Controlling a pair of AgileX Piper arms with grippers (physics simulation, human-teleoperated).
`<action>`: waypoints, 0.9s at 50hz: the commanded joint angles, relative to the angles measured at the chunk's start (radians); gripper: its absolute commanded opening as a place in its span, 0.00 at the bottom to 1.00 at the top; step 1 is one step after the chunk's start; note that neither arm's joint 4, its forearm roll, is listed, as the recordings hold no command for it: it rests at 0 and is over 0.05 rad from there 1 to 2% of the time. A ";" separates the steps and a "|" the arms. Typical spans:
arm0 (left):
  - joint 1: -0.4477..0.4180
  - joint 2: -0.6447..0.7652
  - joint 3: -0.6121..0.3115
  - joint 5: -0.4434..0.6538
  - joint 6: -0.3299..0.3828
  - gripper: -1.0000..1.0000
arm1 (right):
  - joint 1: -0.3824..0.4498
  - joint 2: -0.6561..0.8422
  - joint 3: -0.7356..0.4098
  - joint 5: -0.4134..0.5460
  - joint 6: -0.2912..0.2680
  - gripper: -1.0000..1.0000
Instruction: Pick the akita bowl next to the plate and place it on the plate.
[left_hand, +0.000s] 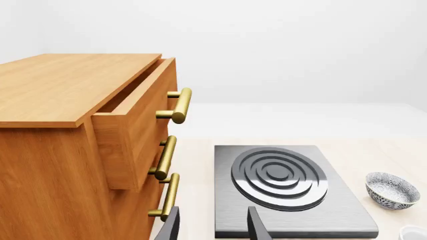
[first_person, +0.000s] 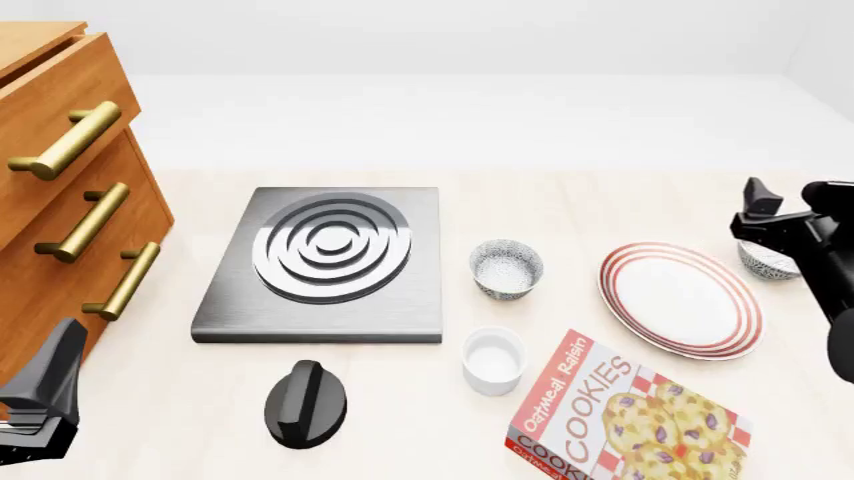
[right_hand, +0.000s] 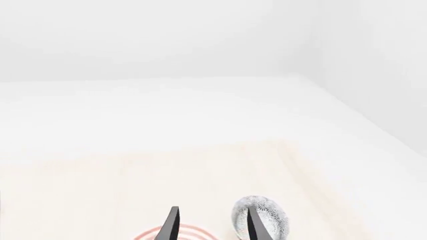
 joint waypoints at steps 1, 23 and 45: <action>0.000 0.000 0.000 0.000 0.000 1.00 | -0.023 0.017 -0.008 -0.005 0.001 1.00; 0.000 0.000 0.000 0.000 0.000 1.00 | -0.071 0.038 -0.035 0.007 0.010 1.00; 0.000 0.000 0.000 0.000 0.000 1.00 | -0.110 0.068 -0.067 0.018 0.016 1.00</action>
